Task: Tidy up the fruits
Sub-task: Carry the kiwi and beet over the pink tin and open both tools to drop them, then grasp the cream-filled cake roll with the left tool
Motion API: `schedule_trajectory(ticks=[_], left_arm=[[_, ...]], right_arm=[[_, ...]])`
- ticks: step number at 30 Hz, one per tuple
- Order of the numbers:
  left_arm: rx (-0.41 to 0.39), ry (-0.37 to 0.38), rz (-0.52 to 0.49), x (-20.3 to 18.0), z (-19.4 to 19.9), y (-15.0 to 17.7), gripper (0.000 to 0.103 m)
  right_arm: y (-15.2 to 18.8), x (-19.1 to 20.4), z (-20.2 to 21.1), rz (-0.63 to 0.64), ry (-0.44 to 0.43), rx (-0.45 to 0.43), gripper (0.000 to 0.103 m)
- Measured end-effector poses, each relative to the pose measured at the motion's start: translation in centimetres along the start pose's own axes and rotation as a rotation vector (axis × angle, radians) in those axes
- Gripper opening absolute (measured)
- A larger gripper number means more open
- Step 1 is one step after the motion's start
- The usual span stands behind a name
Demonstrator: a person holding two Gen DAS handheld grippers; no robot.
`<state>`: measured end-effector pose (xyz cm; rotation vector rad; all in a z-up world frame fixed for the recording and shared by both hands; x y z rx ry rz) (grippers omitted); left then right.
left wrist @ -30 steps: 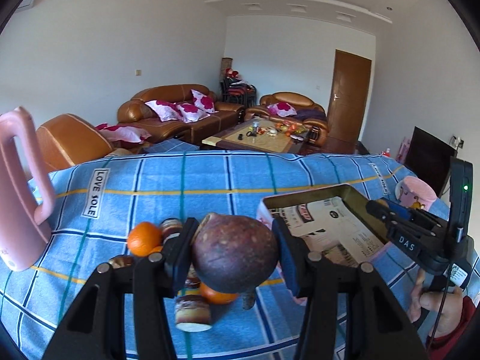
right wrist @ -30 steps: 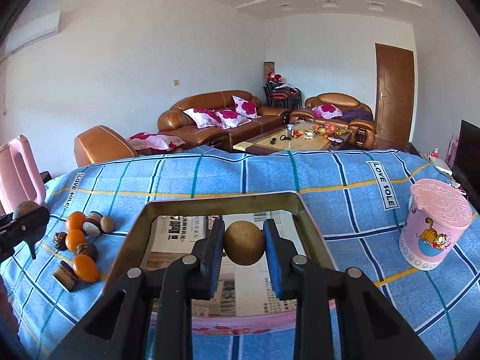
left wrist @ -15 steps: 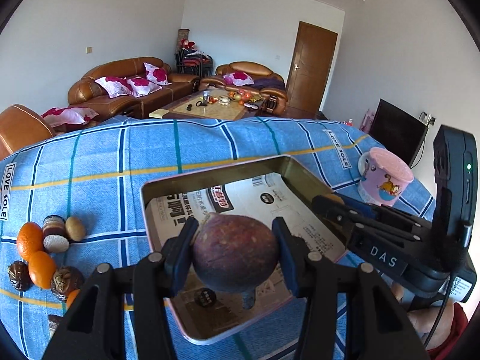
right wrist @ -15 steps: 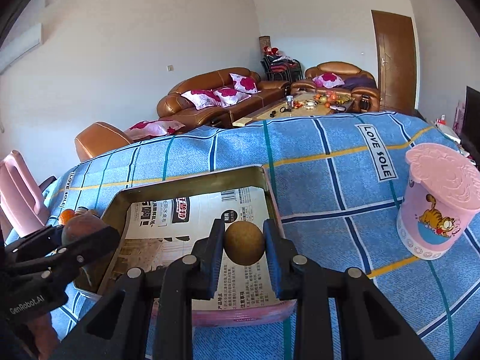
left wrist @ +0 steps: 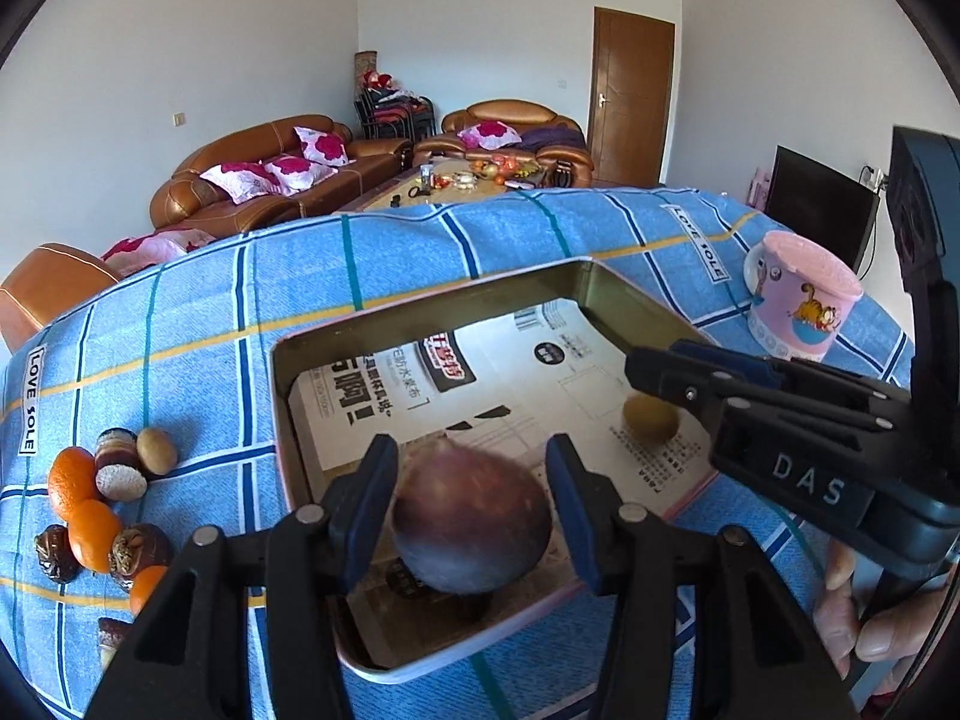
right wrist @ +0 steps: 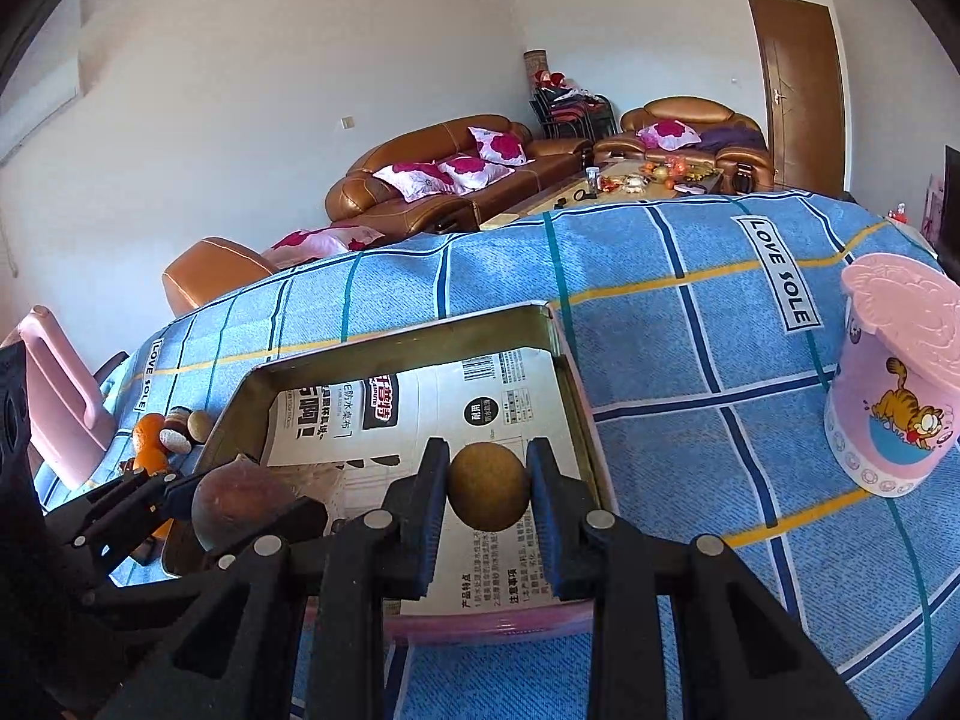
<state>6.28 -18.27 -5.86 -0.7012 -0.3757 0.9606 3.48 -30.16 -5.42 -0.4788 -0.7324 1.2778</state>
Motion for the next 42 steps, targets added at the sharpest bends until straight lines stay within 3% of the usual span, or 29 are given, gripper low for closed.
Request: schedule_trajectory(ticks=[2,5,7,9,16,23,42], left_arm=[[-0.045,-0.021,-0.016,-0.2,1.0,-0.1,0.080],[-0.108,-0.093,-0.033,-0.2,2.4,-0.3,0.098],[-0.136,-0.120,-0.035,0.0,3.2,-0.3,0.103],[-0.154,-0.149,-0.030,0.5,3.9,-0.2,0.103],[-0.164,-0.229,-0.006,3.4,5.5,1.0,0.103],[-0.106,-0.239,0.087,7.1,5.7,2.7,0.103],[-0.036,-0.312,0.116,14.2,6.9,6.2,0.103]], right_arm=[[0.0,0.2,0.0,0.008,0.002,0.000,0.036],[0.0,0.5,0.3,0.013,-0.011,-0.022,0.054],[-0.2,0.3,0.9,0.000,-0.012,-0.053,0.061],[-0.4,-0.1,1.7,-0.018,0.003,-0.104,0.067],[-1.4,-0.4,4.9,-0.022,0.071,-0.298,0.068],[-1.4,0.6,6.3,0.036,0.163,-0.374,0.068],[1.5,3.7,7.7,0.078,0.198,-0.350,0.068]])
Point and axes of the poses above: each gripper's, at about its wrist camera, not at the fingertips, and z roughly against the way its jaws point, x to its left, y to its underside, the point moved 6 cm from there along -z, roughly the way its jaws point, and after that the axes turned 7 degrees about x, right-handed, at the moved point
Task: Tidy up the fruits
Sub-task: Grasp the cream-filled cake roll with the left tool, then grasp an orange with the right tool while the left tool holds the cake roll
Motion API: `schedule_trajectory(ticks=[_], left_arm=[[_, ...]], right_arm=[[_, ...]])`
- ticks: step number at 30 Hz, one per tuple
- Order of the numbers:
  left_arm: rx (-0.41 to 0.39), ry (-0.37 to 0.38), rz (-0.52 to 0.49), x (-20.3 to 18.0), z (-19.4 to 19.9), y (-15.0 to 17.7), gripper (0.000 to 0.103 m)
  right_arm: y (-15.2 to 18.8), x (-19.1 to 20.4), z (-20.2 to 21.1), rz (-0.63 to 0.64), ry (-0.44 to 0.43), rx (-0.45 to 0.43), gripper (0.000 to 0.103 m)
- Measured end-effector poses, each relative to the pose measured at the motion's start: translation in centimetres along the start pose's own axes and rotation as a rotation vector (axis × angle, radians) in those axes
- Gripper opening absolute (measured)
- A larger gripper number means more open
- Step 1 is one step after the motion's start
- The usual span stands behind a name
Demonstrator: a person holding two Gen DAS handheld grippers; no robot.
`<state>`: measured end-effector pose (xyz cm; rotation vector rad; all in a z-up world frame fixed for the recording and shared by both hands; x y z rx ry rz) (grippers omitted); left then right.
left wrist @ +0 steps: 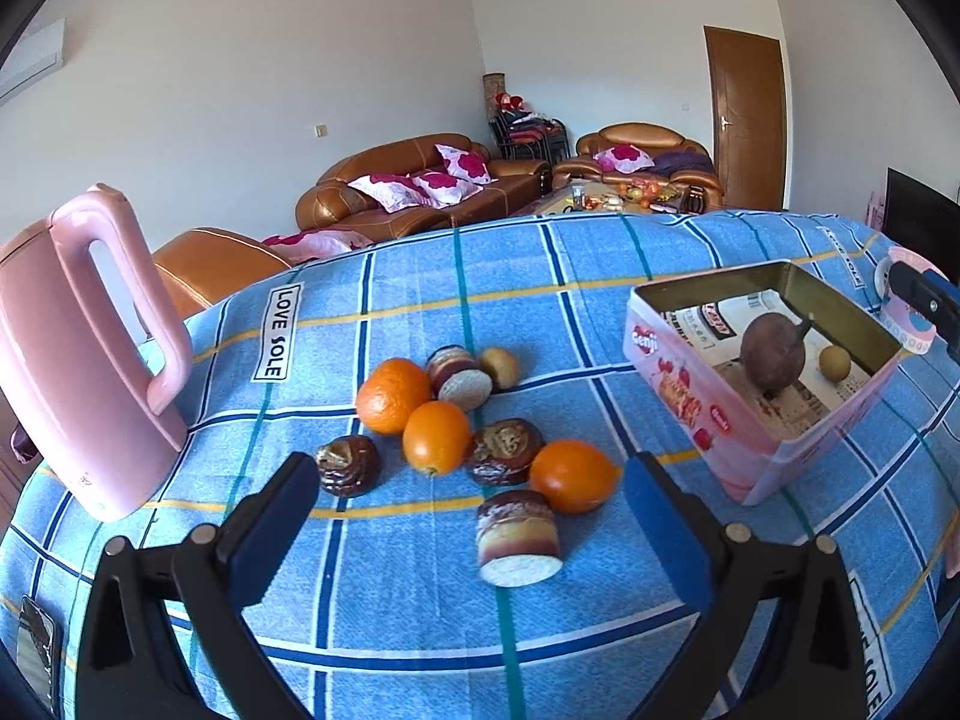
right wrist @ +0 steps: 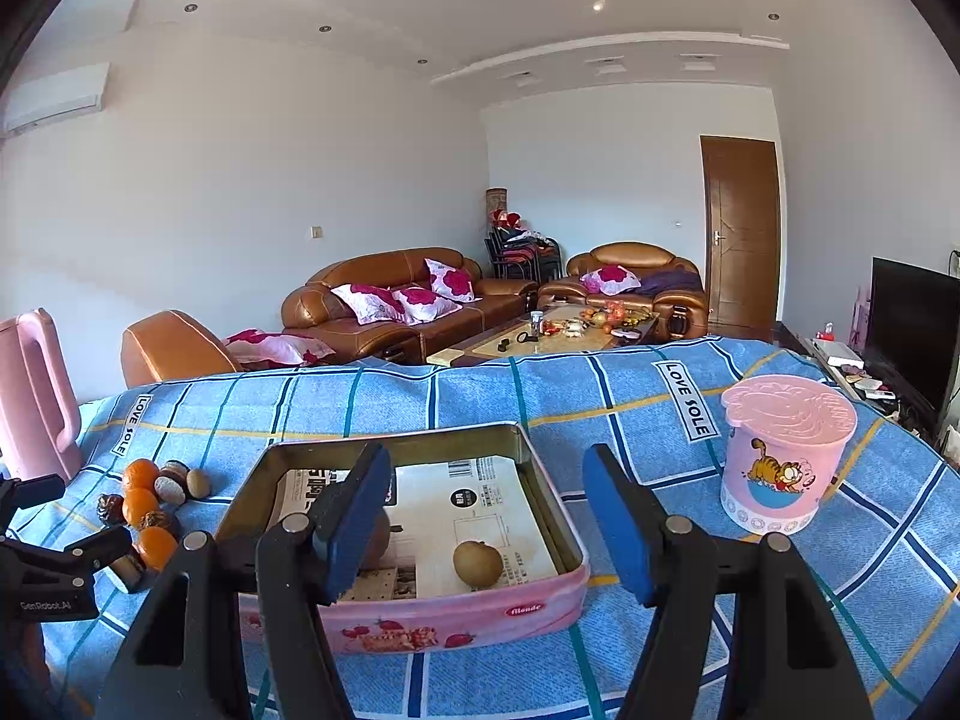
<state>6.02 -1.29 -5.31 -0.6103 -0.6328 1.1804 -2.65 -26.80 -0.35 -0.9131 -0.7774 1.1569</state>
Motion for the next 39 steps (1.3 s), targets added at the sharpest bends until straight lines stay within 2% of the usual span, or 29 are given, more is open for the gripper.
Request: schedule_trajectory(ticks=[9,16,18,19,22,24,26,27,28,29,34,39], left_arm=[[0.049,0.022,0.016,3.6,-0.7,1.3,0.103],[0.087,0.122,-0.016,2.7,-1.0,1.9,0.103],[0.100,0.159,-0.024,2.0,-1.3,1.8,0.103],[0.108,0.172,-0.027,1.7,-1.5,1.7,0.101],[0.146,0.183,-0.032,0.8,-2.5,1.5,0.087],[0.199,0.166,-0.035,0.2,-3.7,1.6,0.076],[0.252,0.204,-0.031,-0.3,-4.6,2.0,0.055],[0.263,0.208,-0.031,-0.3,-4.8,2.1,0.052],[0.252,0.198,-0.027,-0.2,-4.6,2.0,0.046],[0.242,0.190,-0.020,0.1,-4.4,2.0,0.036],[0.204,0.120,0.093,3.6,-4.0,1.9,0.035],[0.097,-0.054,0.210,8.1,-2.4,1.1,0.035]], right_arm=[[1.1,4.7,0.1,0.070,-0.080,0.052,0.068],[1.9,10.0,-0.2,0.145,-0.201,0.108,0.067],[2.2,11.4,-0.2,0.167,-0.225,0.122,0.054],[2.4,12.1,-0.2,0.175,-0.232,0.129,0.051],[2.7,13.0,-0.2,0.163,-0.263,0.139,0.049],[2.8,13.2,-0.2,0.156,-0.274,0.144,0.049],[3.0,13.3,-0.4,0.150,-0.285,0.160,0.049],[3.0,13.4,-0.5,0.148,-0.293,0.167,0.049],[3.0,13.5,-0.6,0.148,-0.297,0.172,0.049],[3.0,13.7,-0.7,0.149,-0.303,0.176,0.049],[3.2,15.7,-1.5,0.195,-0.342,0.208,0.049],[4.0,19.1,-3.0,0.265,-0.402,0.286,0.049]])
Point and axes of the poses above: each gripper's, at about its wrist camera, not at the fingertips, and z roughly against the way its jaws point, x to its left, y to its underside, the point moved 6 cm from there along -z, roughly the way its jaws point, and after that the axes turned 7 degrees about x, right-handed, at the moved point
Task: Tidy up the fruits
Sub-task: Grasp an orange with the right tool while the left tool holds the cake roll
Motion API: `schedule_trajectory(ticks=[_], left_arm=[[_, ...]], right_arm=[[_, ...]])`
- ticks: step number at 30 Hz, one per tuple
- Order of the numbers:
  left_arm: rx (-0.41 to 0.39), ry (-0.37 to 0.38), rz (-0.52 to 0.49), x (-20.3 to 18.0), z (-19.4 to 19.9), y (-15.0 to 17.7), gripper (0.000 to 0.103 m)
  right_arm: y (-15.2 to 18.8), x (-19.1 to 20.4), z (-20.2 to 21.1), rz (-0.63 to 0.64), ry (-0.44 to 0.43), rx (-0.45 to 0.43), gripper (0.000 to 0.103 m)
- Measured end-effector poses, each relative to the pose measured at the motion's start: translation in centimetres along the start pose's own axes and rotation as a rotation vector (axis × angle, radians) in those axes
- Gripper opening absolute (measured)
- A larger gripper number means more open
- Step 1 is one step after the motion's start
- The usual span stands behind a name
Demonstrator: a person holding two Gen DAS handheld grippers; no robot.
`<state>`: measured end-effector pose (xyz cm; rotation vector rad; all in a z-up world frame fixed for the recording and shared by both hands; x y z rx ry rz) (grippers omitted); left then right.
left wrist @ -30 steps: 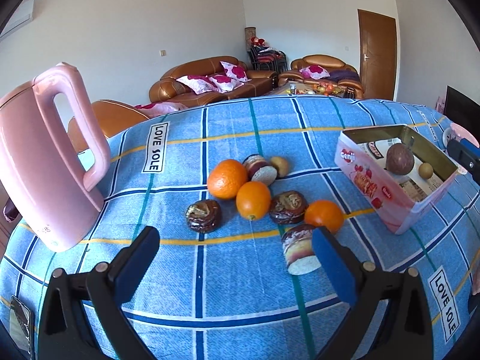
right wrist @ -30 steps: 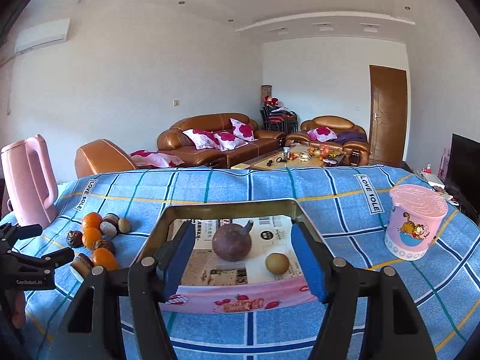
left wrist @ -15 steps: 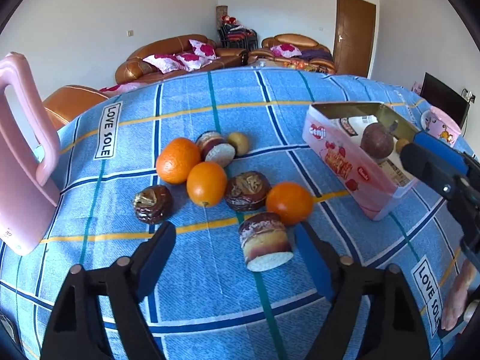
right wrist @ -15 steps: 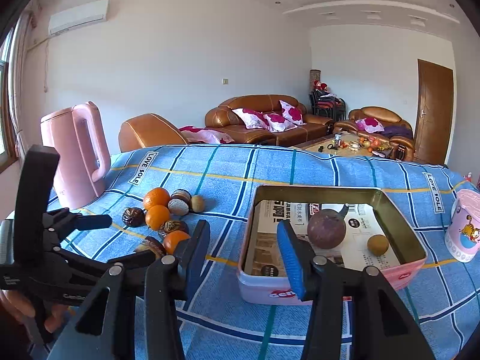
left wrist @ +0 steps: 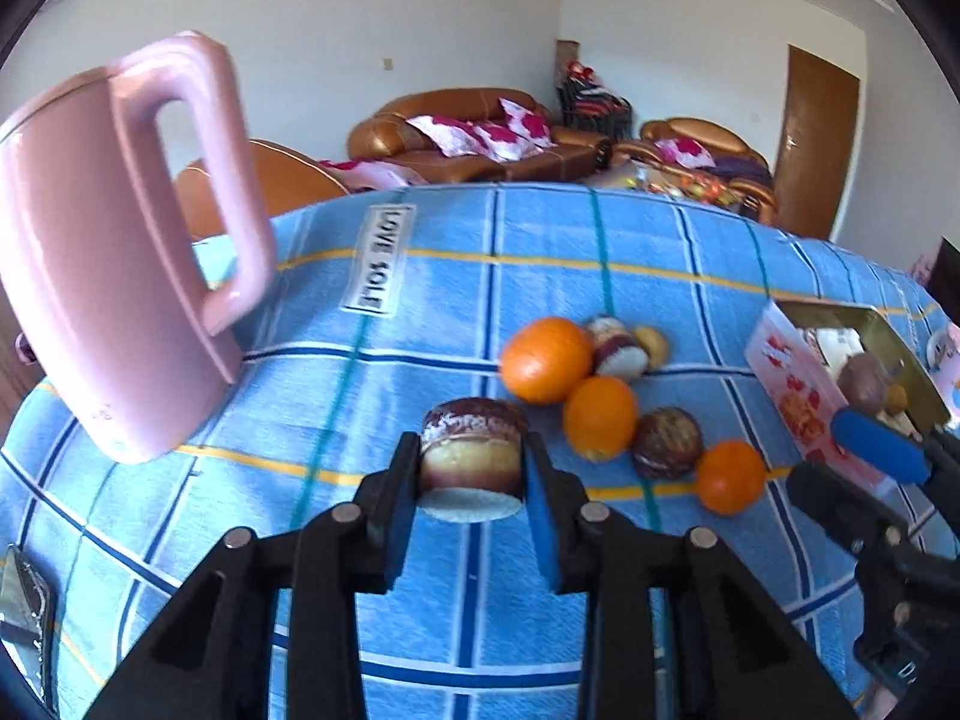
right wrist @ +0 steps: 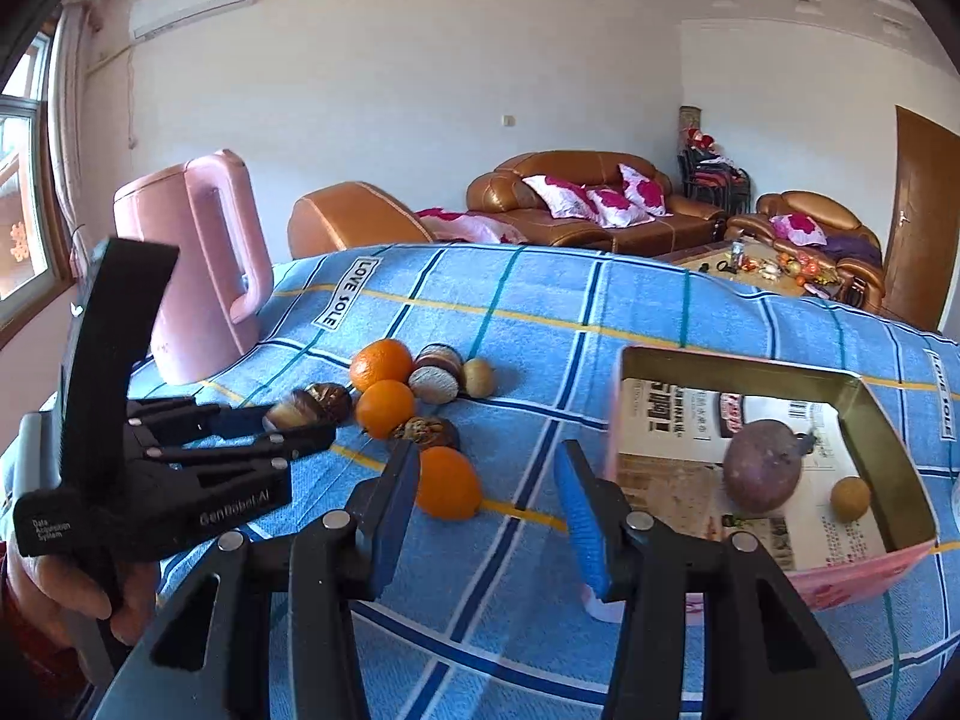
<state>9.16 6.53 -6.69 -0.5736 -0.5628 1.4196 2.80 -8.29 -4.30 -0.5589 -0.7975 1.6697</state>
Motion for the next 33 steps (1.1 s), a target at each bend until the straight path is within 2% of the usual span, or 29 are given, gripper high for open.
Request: schedule_trajectory(ticks=[2,5,8,11,15,19,24,26,28,30,33], left_arm=[[-0.015,-0.029,0.049,1.7,0.2,-0.3,0.035],[-0.005,-0.024,0.117,3.3,0.0,-0.3,0.035],[0.004,-0.032,0.138,3.7,-0.4,-0.3,0.035],[0.011,-0.029,0.134,3.5,-0.6,-0.3,0.035],[0.012,-0.022,0.115,3.0,-0.7,-0.3,0.035],[0.009,-0.035,0.091,2.4,-1.0,-0.3,0.035],[-0.002,-0.055,0.076,2.2,-0.9,-0.3,0.035],[-0.008,-0.058,0.077,2.2,-0.9,-0.4,0.035],[-0.013,-0.059,0.077,2.3,-0.8,-0.3,0.035],[-0.021,-0.063,0.073,2.2,-0.5,-0.3,0.035],[-0.043,-0.066,0.069,2.0,-0.1,-0.3,0.035]], right_arm=[[-0.2,1.0,-1.2,0.033,-0.012,0.040,0.049],[-0.4,1.9,-3.3,0.059,-0.022,0.117,0.049],[-0.5,2.3,-5.1,0.072,-0.009,0.176,0.049],[-0.6,2.2,-5.8,0.090,0.024,0.201,0.049],[-0.6,1.8,-5.5,0.076,0.000,0.199,0.049],[-0.5,1.5,-5.8,0.077,0.015,0.213,0.049],[0.1,2.0,-6.7,0.140,0.092,0.272,0.049],[0.1,2.0,-6.4,0.143,0.103,0.270,0.045],[0.0,1.7,-6.2,0.138,0.121,0.266,0.034],[-0.1,1.6,-5.7,0.130,0.094,0.252,0.033],[-0.6,1.6,-3.8,0.113,0.065,0.150,0.033]])
Point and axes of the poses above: each gripper's, at about its wrist camera, not at the fingertips, and z roughly against the way its jaws point, x to its left, y to its underside, the point moved 6 cm from there along -z, roughly the way its jaws point, and after that the axes turned 7 degrees about x, right-handed, at the moved point
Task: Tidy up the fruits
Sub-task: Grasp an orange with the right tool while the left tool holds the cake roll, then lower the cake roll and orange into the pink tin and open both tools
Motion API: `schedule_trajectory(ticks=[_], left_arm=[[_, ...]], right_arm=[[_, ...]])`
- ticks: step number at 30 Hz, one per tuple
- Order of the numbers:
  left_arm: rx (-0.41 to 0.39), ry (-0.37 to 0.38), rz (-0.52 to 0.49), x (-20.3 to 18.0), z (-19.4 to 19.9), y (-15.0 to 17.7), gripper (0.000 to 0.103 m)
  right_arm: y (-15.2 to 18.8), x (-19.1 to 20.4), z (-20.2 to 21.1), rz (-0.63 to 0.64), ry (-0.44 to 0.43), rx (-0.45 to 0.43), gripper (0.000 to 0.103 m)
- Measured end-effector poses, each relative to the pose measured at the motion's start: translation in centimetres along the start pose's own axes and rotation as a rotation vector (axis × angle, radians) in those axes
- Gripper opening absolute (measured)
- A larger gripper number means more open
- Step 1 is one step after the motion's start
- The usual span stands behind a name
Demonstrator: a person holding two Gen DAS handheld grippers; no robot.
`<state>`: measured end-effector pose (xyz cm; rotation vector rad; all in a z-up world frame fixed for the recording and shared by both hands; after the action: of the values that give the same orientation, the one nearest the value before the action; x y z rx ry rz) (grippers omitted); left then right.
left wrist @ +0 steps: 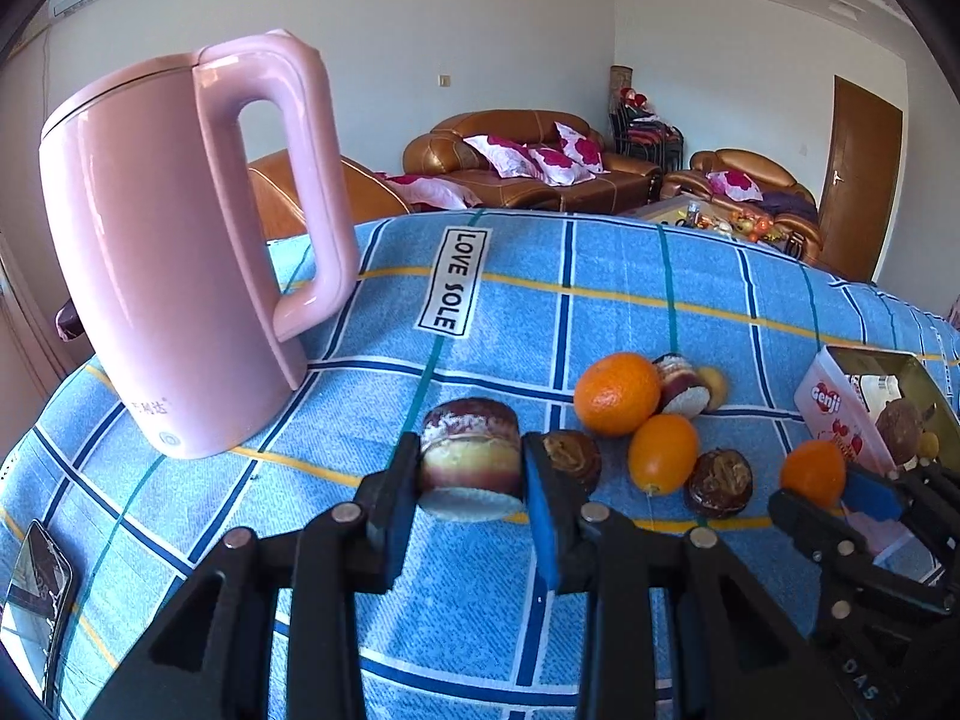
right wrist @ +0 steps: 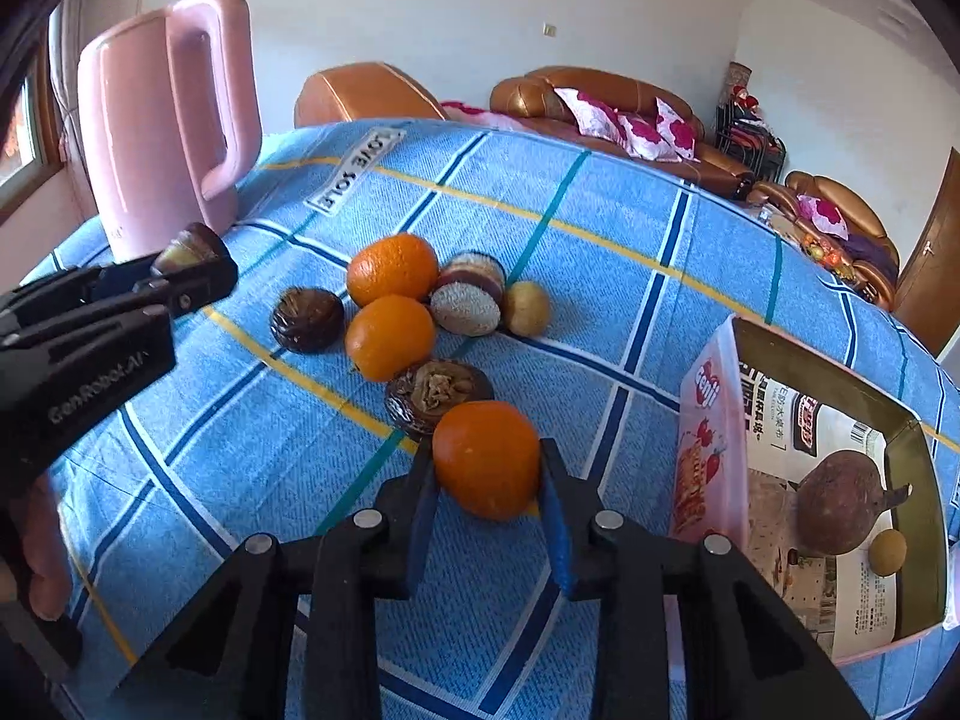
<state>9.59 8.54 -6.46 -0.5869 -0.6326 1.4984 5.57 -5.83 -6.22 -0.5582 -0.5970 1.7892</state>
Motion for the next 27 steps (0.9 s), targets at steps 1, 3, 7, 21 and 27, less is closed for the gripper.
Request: schedule_trajectory(ticks=[1,3,7,21,27], left_arm=[[-0.009,-0.004,-0.001,0.0,0.2,0.0,0.035],[-0.023,-0.016,-0.006,-0.2,0.3,0.0,0.035],[-0.029,-0.016,-0.006,-0.7,0.5,0.1,0.035],[-0.029,0.029,0.012,-2.9,0.9,0.4,0.035],[-0.042,0.037,-0.005,-4.8,1.2,0.5,0.035]], right_arm=[[-0.1,0.0,0.8,-0.009,0.002,-0.045,0.033],[-0.2,-0.5,2.7,-0.039,-0.008,-0.137,0.033],[-0.7,-1.6,5.2,-0.068,0.044,-0.258,0.033],[-0.1,-3.9,4.6,-0.116,0.078,-0.233,0.033],[0.2,-5.9,4.6,-0.150,0.106,-0.221,0.033]])
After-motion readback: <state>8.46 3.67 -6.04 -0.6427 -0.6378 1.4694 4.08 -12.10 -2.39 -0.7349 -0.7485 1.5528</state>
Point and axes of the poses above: each gripper's, at about its wrist camera, not at the fingertips, and z roughly against the way its jaws point, x to its left, y to its underside, the point moved 6 cm from there along -z, roughly the way its jaws point, and after that the axes turned 7 degrees about x, right-handed, at the moved point
